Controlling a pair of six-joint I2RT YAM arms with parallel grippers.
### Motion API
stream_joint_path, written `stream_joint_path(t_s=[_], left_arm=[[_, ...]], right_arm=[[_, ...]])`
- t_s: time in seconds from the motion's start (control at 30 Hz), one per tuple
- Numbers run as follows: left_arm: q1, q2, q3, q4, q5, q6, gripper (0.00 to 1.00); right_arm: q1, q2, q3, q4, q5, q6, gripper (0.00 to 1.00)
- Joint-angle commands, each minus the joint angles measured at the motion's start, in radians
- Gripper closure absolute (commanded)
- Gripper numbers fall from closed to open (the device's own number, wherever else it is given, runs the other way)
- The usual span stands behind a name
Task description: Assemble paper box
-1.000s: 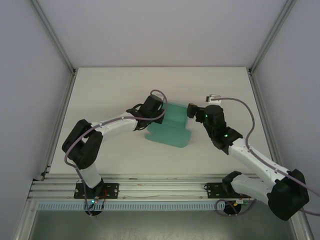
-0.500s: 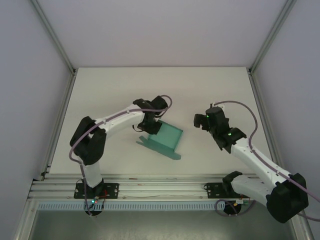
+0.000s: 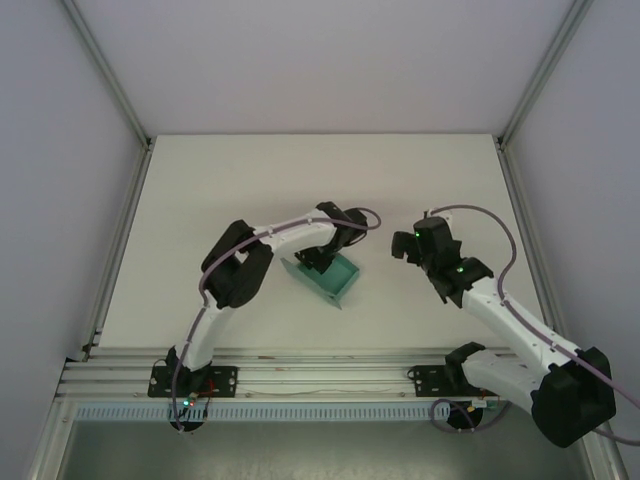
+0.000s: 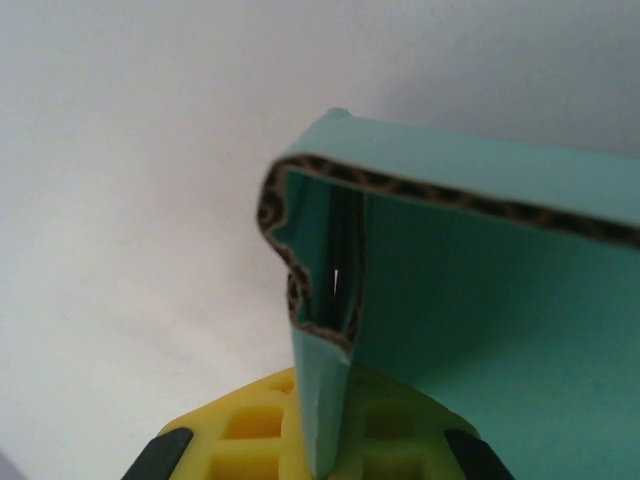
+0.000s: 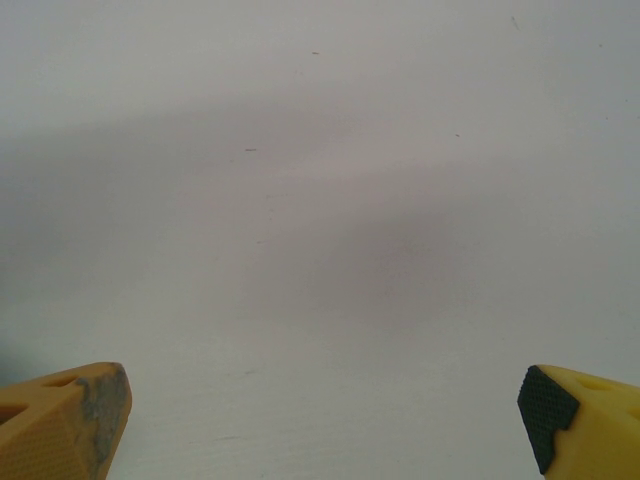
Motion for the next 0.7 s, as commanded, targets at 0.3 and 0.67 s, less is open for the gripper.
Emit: stream_joint_path(t_s=[0.3, 0.67], left_arm=[[-0.034, -0.029, 0.026, 0.072, -0.077, 0.144, 0.77], [0.009, -0.204, 0.065, 0.059, 0.213, 0.233, 0.0]], right_arm=[[-0.023, -0.02, -0.005, 0.02, -0.025, -0.045, 0.0], [-0.024, -0.047, -0.024, 0.043, -0.156, -0.149, 0.0]])
